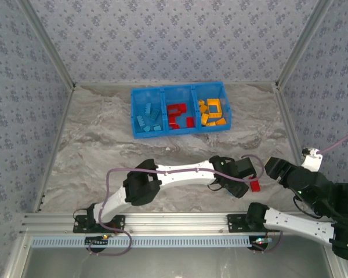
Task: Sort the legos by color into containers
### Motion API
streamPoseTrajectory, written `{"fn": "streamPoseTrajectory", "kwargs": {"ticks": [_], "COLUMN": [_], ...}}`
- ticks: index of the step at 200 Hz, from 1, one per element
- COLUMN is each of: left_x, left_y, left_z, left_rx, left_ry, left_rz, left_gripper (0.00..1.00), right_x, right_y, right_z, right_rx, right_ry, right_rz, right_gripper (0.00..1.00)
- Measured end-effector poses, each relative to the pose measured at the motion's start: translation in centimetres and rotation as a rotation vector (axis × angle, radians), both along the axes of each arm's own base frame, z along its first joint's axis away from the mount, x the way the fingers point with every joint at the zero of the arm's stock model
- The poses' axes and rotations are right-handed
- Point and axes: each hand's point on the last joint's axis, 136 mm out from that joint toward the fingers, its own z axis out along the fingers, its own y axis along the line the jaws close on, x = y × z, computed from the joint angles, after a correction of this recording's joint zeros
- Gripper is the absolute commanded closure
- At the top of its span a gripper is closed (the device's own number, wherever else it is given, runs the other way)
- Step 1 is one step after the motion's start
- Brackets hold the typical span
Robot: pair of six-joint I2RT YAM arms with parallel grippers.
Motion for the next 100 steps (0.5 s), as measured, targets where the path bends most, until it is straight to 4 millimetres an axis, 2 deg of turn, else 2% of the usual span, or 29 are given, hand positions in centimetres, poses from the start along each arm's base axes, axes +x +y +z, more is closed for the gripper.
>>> {"fn": "streamPoseTrajectory", "kwargs": {"ticks": [23, 51, 100], "left_x": [0.5, 0.7, 0.4], "left_y": [-1.1, -0.5, 0.1], "left_z": [-1.0, -3.1, -4.2], "left_rx": [0.019, 0.082, 0.123], "left_ry": [-0.010, -0.009, -0.001], "left_rz": [0.007, 0.015, 0.011], "left_gripper": [0.35, 0.39, 0.67], "right_x": [-0.1, -0.1, 0.1], "right_y": [0.1, 0.3, 1.1], "right_z": [-0.1, -0.3, -0.5], "right_rx": [0.010, 0.020, 0.018], "right_ry": [0.010, 0.025, 0.055], "right_rz": [0.001, -0.007, -0.020], "right_gripper": [0.25, 0.27, 0.27]}}
